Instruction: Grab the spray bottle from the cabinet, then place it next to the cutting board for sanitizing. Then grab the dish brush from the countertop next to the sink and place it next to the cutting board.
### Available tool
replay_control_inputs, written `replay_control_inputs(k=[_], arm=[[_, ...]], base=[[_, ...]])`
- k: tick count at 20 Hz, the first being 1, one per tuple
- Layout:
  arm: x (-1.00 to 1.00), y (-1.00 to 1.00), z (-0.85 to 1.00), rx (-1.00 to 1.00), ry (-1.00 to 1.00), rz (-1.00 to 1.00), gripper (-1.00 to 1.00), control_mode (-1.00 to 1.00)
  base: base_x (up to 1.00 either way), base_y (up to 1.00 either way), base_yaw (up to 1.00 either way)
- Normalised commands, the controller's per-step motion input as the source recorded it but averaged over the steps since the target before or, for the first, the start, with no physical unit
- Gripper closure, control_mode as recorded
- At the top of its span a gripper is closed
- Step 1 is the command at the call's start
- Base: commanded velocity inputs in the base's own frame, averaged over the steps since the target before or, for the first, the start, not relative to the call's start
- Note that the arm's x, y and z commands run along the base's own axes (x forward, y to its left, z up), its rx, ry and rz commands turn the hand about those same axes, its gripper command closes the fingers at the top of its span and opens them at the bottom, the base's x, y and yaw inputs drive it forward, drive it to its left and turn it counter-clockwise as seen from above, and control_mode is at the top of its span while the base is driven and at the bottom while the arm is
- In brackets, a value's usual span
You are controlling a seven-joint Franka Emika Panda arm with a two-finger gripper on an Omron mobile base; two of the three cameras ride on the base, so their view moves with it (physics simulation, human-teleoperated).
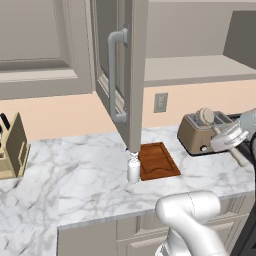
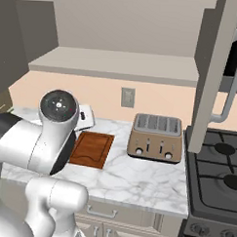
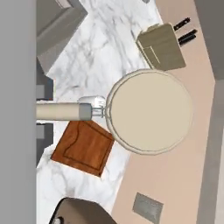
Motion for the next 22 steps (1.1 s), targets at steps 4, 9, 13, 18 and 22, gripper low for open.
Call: replay_control_inputs(k=[4, 9, 13, 18, 22], arm=[[0.56, 0.00, -1.00, -0.31, 0.40, 0.65, 1.00, -1.00], [0.26, 0.00, -1.00, -0.34, 0.19, 0.60, 1.00, -1.00], [0.01, 0.06, -1.00, -0.35, -0.08, 0.33, 1.00, -1.00], [0.33, 0.01, -1.00, -0.18, -0.07, 0.21, 1.00, -1.00], [1.00, -0.06, -0.77, 0.05, 0.01, 0.05, 1.00, -1.00]], base=[[0.00, 0.00, 0.00], [0.00, 0.00, 0.00], [0.00, 0.00, 0.00], [0.00, 0.00, 0.00], [0.00, 0.00, 0.00]])
